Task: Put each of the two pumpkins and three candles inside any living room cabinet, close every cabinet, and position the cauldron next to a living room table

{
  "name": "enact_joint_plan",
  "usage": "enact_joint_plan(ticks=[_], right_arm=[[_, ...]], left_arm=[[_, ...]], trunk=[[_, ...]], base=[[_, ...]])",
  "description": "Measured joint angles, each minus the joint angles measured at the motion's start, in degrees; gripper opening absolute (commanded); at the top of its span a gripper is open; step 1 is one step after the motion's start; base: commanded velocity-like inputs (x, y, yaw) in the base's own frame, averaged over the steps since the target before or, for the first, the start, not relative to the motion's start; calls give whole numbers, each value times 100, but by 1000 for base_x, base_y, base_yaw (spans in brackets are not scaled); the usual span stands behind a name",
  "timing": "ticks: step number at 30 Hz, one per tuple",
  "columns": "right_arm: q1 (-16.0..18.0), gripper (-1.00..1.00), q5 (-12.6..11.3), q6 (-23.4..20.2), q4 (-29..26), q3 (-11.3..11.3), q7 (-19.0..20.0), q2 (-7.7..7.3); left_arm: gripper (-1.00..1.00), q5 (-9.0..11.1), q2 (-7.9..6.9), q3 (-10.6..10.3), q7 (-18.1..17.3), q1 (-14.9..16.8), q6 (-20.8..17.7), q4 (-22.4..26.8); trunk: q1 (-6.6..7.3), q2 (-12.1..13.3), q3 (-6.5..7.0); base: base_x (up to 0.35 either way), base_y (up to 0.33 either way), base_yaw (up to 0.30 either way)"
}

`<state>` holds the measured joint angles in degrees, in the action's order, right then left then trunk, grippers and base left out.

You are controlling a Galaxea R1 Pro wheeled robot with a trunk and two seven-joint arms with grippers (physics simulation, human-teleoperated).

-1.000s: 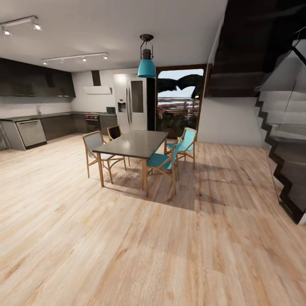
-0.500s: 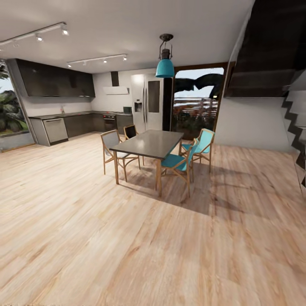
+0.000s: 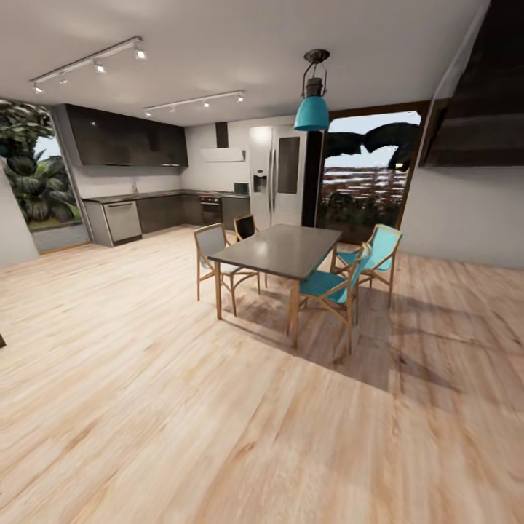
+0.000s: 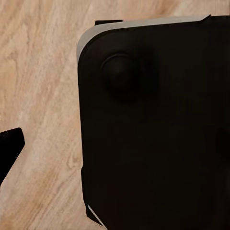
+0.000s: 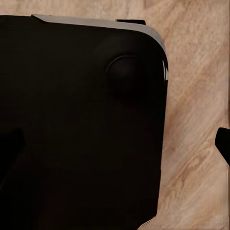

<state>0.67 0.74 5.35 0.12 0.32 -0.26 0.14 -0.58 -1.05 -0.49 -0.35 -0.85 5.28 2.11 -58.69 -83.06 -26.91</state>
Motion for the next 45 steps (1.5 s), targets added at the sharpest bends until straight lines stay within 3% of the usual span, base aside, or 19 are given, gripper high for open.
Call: enact_joint_plan(ticks=[45], right_arm=[[0, 100, 18, 183, 44, 9, -14, 21]], left_arm=[[100, 7, 0, 8, 3, 0, 9, -2]], trunk=[[0, 0, -90]], base=[[344, 0, 237]])
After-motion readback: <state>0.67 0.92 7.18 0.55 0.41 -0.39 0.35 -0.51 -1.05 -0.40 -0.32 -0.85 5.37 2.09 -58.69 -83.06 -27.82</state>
